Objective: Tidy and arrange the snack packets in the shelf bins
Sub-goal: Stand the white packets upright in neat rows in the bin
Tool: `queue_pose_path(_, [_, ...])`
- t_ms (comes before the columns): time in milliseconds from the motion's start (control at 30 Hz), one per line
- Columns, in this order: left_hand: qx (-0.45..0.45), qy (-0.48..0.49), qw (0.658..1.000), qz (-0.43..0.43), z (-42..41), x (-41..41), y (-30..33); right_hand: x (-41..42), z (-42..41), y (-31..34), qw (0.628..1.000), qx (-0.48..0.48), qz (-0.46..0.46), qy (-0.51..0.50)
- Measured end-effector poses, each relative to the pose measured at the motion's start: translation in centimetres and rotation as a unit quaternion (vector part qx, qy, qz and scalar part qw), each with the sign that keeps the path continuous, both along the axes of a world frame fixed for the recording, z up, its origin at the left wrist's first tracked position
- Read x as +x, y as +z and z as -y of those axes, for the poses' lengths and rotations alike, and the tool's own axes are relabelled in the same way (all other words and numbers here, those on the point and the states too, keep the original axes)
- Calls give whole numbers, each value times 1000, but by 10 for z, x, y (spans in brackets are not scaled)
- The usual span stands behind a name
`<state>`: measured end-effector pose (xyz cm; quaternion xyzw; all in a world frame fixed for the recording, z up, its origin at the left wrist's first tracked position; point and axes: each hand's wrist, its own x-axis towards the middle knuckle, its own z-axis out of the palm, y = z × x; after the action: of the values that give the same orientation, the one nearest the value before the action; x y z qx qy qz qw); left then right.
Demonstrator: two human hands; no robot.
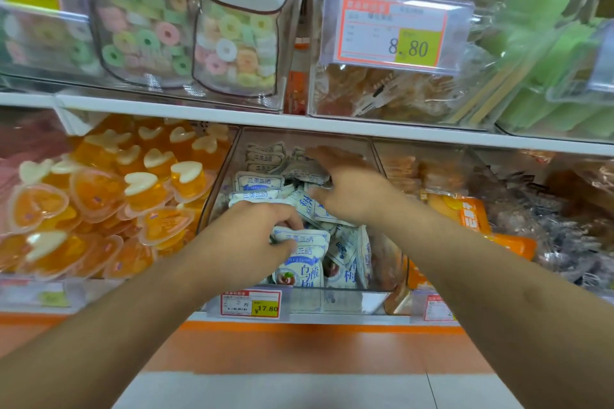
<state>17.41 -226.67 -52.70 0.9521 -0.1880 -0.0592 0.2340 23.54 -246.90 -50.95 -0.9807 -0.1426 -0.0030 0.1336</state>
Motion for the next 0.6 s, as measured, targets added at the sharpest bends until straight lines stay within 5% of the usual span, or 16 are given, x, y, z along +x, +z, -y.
queue_pose_path(300, [-70, 51, 996, 27, -1, -4, 5, -14, 6, 5, 986, 113, 53, -110])
queue_pose_path(467, [-335, 121, 934, -20, 0, -8, 12, -71, 21, 25, 916, 388, -58, -80])
queue_pose_path(600, [-424, 80, 897, -95, 1, -19, 26, -98, 20, 22, 898, 427, -101, -34])
